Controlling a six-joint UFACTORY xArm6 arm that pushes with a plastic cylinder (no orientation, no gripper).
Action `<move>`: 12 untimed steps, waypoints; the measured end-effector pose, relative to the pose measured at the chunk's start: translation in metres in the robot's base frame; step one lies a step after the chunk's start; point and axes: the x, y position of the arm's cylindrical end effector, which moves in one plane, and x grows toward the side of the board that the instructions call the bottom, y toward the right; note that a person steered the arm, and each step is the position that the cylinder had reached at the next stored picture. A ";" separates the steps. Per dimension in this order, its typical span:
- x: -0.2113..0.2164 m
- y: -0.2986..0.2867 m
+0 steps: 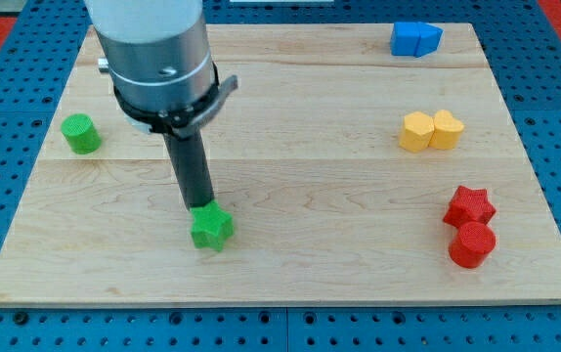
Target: Slide the green circle towards center
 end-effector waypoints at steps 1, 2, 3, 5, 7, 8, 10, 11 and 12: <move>-0.018 0.009; -0.050 -0.017; -0.049 -0.024; -0.183 -0.086; -0.161 -0.200; -0.118 -0.211; -0.108 -0.143; -0.100 -0.122; -0.102 -0.094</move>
